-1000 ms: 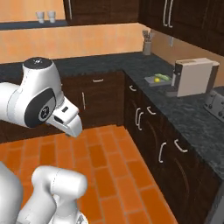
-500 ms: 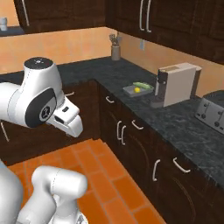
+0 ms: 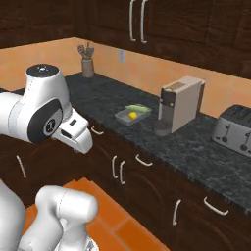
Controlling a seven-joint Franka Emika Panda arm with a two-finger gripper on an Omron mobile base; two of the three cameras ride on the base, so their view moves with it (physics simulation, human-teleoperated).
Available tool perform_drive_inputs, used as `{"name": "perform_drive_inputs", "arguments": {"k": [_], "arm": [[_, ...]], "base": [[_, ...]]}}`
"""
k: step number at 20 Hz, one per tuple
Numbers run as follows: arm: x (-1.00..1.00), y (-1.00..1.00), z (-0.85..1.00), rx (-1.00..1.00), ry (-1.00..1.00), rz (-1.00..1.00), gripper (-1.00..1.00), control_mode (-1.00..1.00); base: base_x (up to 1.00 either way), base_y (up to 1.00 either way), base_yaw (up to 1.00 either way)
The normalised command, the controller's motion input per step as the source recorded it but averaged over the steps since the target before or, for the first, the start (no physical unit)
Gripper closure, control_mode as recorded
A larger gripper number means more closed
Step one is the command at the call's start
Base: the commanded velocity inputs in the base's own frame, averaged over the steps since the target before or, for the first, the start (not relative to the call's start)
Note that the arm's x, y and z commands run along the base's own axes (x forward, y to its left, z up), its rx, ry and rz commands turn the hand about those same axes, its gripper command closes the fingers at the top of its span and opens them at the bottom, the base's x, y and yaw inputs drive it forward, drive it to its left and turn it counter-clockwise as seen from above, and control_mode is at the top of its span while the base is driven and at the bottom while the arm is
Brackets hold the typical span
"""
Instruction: Take the meat container that has the fish and place it on the second highest rack of the freezer. Then take the vegetable container that has the corn and lemon and place it on the highest rack of the freezer.
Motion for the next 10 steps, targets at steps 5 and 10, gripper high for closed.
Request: {"name": "perform_drive_inputs", "arguments": {"k": [5,10], "arm": [[0.0,0.0,0.0,0.0,0.0,0.0,-1.0,1.0],[0.0,0.0,0.0,0.0,0.0,0.0,-1.0,1.0]], "base": [[0.86,0.45,-0.56],[0.67,0.51,-0.57]]}}
